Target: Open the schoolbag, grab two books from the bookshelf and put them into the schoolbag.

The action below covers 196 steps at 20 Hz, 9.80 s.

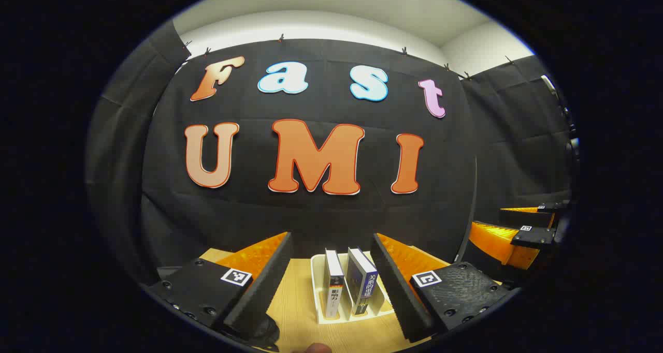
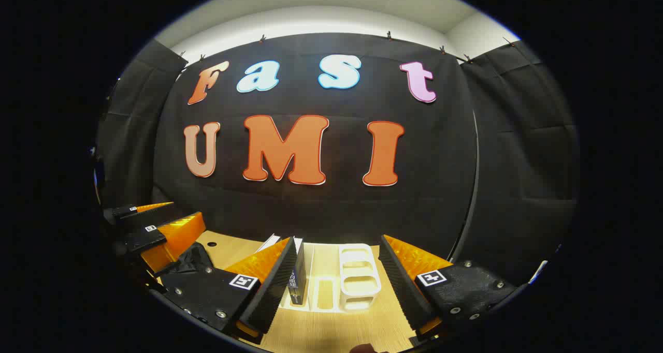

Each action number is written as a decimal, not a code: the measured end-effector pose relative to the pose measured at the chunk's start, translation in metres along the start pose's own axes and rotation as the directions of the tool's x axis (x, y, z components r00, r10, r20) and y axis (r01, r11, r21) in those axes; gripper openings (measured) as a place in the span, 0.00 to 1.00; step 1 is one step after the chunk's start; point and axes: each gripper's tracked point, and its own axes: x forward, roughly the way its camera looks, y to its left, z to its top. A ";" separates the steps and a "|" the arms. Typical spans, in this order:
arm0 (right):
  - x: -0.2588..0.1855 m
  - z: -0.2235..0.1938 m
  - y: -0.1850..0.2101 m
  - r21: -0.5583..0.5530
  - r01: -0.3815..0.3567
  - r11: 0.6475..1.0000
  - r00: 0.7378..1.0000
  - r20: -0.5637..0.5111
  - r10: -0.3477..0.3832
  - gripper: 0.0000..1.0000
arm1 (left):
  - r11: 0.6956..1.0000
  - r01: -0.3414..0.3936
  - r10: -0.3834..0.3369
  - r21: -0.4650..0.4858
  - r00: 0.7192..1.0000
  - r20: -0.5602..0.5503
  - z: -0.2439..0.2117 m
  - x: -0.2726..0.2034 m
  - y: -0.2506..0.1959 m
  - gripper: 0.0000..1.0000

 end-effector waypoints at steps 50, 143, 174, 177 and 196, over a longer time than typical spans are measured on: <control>0.049 -0.047 0.000 -0.072 -0.182 0.981 0.983 -0.049 0.179 0.96 | 0.752 -0.250 0.382 0.610 0.919 -0.094 -0.111 -0.051 0.089 0.98; 0.240 -0.190 0.202 0.021 -0.087 0.996 0.294 -0.955 0.045 0.40 | 0.849 0.512 -0.157 0.126 0.474 -0.866 -0.195 0.071 0.304 0.06; 0.024 -0.098 0.169 0.453 0.182 0.873 0.613 -0.746 0.260 0.33 | 0.767 0.629 -0.180 0.127 0.402 -0.898 -0.195 0.044 0.280 0.06; 0.002 -0.107 0.186 0.519 0.208 0.829 0.633 -0.717 0.291 0.32 | 0.743 0.662 -0.228 0.095 0.385 -0.894 -0.193 0.044 0.277 0.05; 0.013 -0.190 0.347 0.824 0.213 0.525 0.652 -0.520 0.552 0.32 | 0.698 0.714 -0.344 0.049 0.396 -0.851 -0.175 0.048 0.254 0.05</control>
